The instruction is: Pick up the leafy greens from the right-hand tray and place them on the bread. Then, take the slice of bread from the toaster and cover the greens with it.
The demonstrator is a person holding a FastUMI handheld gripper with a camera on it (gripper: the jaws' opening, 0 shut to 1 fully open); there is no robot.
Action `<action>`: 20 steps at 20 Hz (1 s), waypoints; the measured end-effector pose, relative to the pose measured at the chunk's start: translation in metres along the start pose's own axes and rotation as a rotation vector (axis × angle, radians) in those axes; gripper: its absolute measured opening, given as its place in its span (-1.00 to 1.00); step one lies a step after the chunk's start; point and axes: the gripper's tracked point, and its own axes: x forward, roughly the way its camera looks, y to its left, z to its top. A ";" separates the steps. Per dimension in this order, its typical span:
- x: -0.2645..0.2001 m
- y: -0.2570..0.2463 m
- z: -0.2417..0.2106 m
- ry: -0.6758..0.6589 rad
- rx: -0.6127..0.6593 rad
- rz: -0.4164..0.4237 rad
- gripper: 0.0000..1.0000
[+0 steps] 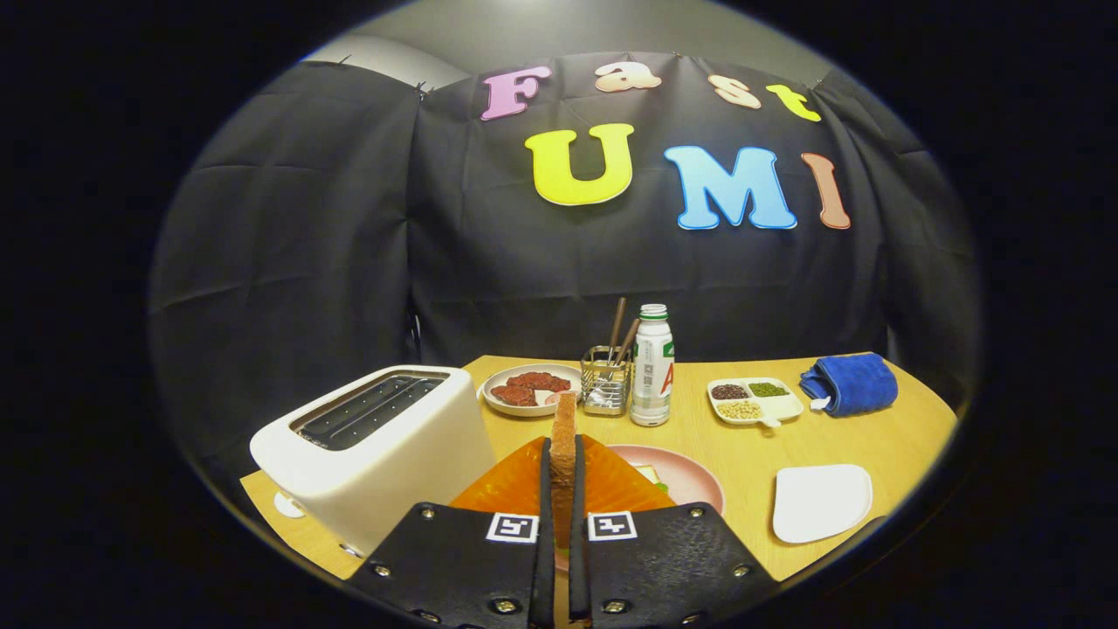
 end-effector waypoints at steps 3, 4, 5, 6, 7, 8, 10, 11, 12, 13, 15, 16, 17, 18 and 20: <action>0.008 -0.002 -0.010 0.021 0.010 0.000 -0.87; 0.011 -0.004 -0.016 0.039 0.019 -0.001 -0.87; 0.013 -0.006 -0.020 0.051 0.027 0.003 -0.87; 0.012 -0.008 -0.019 0.047 0.029 0.002 -0.87; 0.013 -0.015 -0.018 0.045 0.017 -0.014 -0.87; 0.012 -0.021 -0.017 0.048 0.004 -0.028 -0.87; 0.014 -0.031 -0.022 0.061 -0.017 -0.047 -0.81; 0.016 -0.038 -0.023 0.060 -0.033 -0.060 -0.75; 0.016 -0.043 -0.025 0.064 -0.041 -0.074 -0.70; 0.017 -0.050 -0.029 0.072 -0.045 -0.088 -0.67; 0.018 -0.058 -0.032 0.078 -0.036 -0.102 -0.61; 0.019 -0.063 -0.033 0.079 -0.036 -0.110 -0.58; 0.019 -0.066 -0.034 0.084 -0.033 -0.115 -0.46; 0.019 -0.069 -0.037 0.089 -0.030 -0.119 -0.47; 0.020 -0.074 -0.038 0.094 -0.029 -0.127 -0.46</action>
